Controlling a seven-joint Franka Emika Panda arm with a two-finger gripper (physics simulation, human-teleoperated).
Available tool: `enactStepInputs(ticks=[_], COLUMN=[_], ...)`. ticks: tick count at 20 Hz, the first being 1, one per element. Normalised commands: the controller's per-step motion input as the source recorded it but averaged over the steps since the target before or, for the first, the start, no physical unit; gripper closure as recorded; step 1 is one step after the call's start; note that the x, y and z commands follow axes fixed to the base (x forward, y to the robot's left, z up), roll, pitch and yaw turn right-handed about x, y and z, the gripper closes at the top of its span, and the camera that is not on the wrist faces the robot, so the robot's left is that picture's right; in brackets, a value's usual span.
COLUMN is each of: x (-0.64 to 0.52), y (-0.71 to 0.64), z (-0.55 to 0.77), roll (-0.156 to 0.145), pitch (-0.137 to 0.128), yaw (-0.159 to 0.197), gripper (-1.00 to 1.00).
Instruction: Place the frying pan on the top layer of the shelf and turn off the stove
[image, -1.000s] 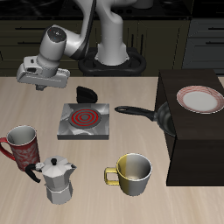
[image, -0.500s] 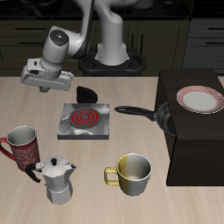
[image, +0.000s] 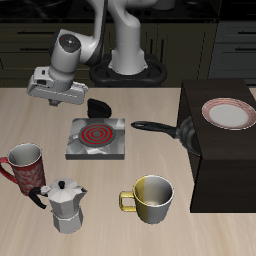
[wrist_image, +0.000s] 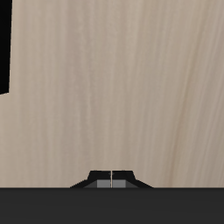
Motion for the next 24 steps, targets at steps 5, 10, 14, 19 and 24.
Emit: enactStepInputs(ticks=[5,10,14,19,24], x=[0.06,0.01,0.02,-0.02,0.0], y=[0.14,0.14,0.06,0.08,0.04], z=[0.01,0.09,0.05,0.03,0.06], roll=[0.017,0.018,0.019,0.023,0.004], pitch=[-0.002,-0.012,-0.012,-0.012,-0.009], yaw=[-0.075,-0.078,-0.07,-0.096,-0.101], gripper=[1.0,1.0,1.0,1.0,1.0])
